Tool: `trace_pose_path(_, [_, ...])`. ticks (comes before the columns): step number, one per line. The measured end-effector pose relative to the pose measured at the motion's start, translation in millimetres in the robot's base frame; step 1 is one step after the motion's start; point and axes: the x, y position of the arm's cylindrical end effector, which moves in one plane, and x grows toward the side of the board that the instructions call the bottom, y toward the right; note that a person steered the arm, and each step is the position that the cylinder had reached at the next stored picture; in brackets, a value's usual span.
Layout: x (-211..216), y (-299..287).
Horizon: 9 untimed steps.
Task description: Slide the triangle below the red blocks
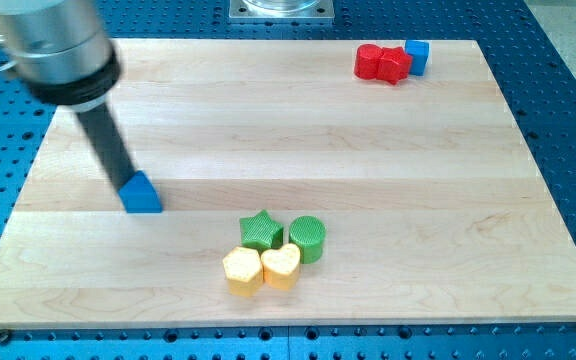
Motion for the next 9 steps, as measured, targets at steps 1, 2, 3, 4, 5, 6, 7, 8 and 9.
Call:
trace_pose_path(1, [-11, 4])
trace_pose_path(2, [-8, -54])
trace_pose_path(3, [50, -58])
trace_pose_path(4, [54, -45])
trace_pose_path(5, [19, 9])
trace_pose_path(6, [16, -30])
trace_pose_path(7, [43, 4])
trace_pose_path(8, [48, 44])
trace_pose_path(9, [30, 99])
